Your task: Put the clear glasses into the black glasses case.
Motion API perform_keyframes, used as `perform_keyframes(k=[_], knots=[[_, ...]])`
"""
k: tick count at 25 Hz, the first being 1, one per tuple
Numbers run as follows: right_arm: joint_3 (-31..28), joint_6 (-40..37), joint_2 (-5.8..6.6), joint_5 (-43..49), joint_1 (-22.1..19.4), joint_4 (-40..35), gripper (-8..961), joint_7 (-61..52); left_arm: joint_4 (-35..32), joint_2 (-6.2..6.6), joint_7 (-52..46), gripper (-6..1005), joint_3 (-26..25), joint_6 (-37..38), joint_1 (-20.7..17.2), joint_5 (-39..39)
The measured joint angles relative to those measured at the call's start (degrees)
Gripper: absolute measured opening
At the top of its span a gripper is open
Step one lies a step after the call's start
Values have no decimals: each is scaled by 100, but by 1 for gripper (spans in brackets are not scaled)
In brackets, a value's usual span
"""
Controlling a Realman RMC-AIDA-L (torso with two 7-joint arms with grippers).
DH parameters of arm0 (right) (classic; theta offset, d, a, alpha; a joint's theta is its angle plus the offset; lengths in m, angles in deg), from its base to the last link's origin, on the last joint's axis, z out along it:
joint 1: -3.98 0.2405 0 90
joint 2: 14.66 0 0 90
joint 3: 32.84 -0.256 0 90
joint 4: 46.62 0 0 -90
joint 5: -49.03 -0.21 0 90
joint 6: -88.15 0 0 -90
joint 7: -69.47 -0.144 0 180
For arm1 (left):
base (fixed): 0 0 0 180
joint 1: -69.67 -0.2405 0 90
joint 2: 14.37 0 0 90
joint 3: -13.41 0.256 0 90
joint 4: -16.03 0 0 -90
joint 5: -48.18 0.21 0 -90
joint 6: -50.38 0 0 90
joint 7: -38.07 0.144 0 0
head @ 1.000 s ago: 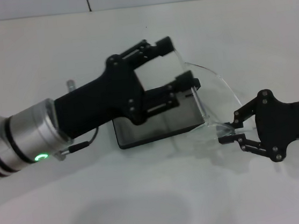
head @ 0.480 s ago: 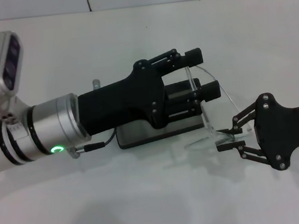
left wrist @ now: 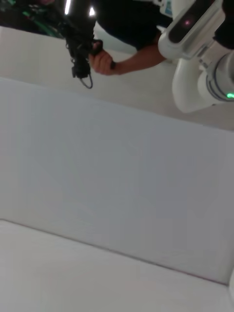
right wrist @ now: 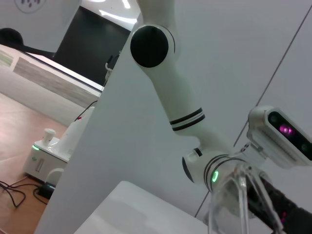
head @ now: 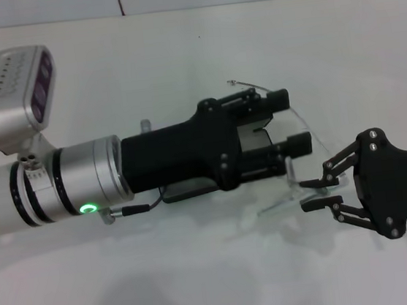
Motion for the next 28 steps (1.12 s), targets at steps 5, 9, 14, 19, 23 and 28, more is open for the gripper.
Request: perform_keyframes(k=[5, 9, 14, 19, 23, 28], knots=[[-11, -6, 0, -5, -52, 0, 109, 29, -7, -2, -2, 739, 118, -9, 6, 1], [-17, -6, -2, -9, -82, 0, 109, 34, -5, -3, -3, 739, 117, 3, -9, -18], [-1, -33, -3, -11, -123, -1, 108, 96, 13, -3, -67, 738, 152, 1, -14, 3], [16, -71, -3, -11, -126, 4, 102, 148, 26, -4, -57, 738, 200, 1, 0, -8], [19, -75, -2, 16, -126, 63, 89, 193, 12, -3, -23, 738, 153, 4, -42, -178], [12, -76, 4, 7, -126, 121, 76, 233, 19, 1, -18, 738, 146, 1, -49, -293]])
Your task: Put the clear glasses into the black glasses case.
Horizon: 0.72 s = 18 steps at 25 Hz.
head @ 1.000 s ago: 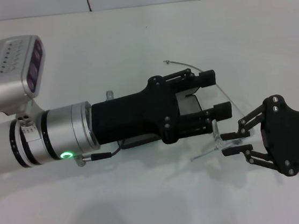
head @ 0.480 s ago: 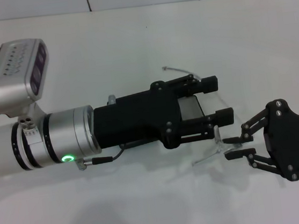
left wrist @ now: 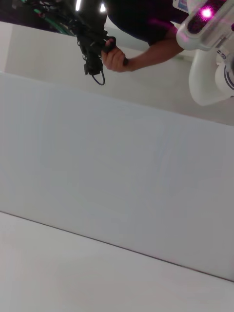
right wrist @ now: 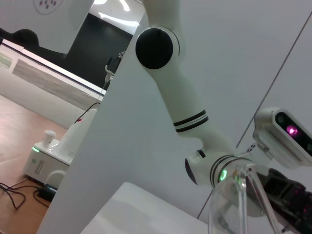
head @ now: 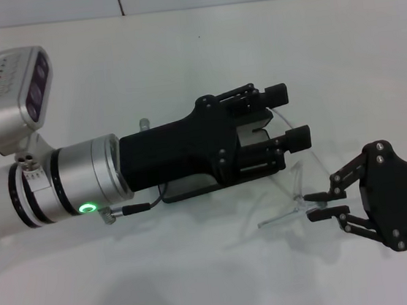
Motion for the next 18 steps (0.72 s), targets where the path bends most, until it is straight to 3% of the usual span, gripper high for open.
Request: perform_keyframes(k=[18], knots=[[-61, 71, 20, -18, -35, 11, 75, 95, 26, -6, -6, 738, 50, -48, 45, 254]])
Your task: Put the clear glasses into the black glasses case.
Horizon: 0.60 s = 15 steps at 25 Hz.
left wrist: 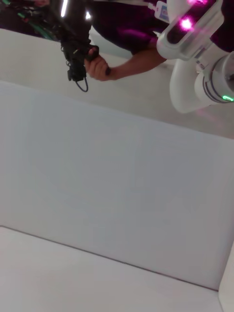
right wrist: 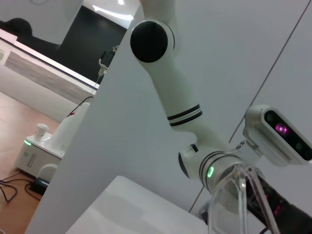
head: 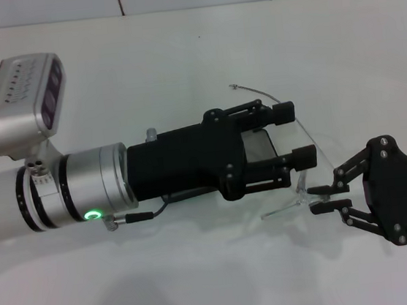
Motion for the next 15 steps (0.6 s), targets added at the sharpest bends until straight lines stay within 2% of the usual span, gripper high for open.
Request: perform_keyframes(k=[15], knots=[[-1, -39, 0, 1, -41, -39, 74, 58, 17, -8, -69, 735, 110, -18, 13, 115]])
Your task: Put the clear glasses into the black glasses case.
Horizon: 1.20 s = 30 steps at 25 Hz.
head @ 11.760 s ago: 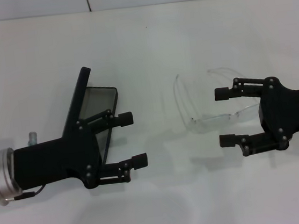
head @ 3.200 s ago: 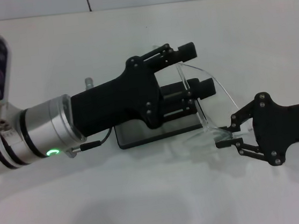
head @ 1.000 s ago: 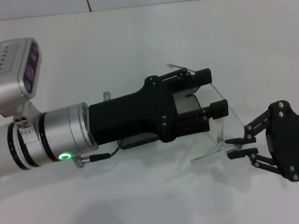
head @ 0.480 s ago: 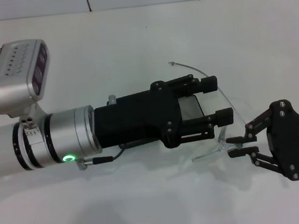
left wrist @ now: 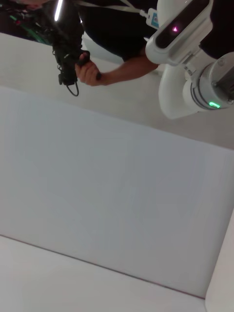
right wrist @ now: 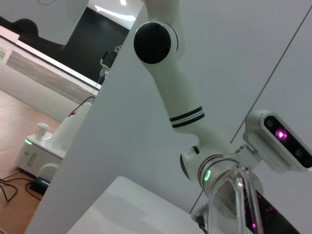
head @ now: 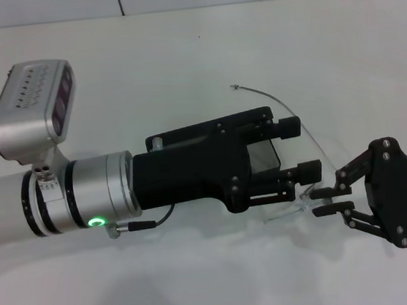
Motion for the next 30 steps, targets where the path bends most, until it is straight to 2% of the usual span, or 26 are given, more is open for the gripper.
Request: perform_keyframes(k=[14, 19, 23, 27, 30], knots=[[-89, -82, 9, -8, -91, 32, 79, 119, -6, 19, 12, 735, -13, 1, -48, -339], [-450, -637, -4, -61, -191, 133, 84, 506, -5, 49, 24, 735, -143, 1, -101, -304], [-514, -1203, 4, -169, -199, 401, 88, 1053, -3, 51, 60, 735, -174, 1, -132, -239], [-322, -1618, 1, -117, -147, 492, 91, 1278, 0, 52, 76, 734, -174, -68, -118, -231], [134, -1637, 0, -97, -53, 502, 94, 1189, -1, 48, 78, 734, -173, -113, -89, -230]])
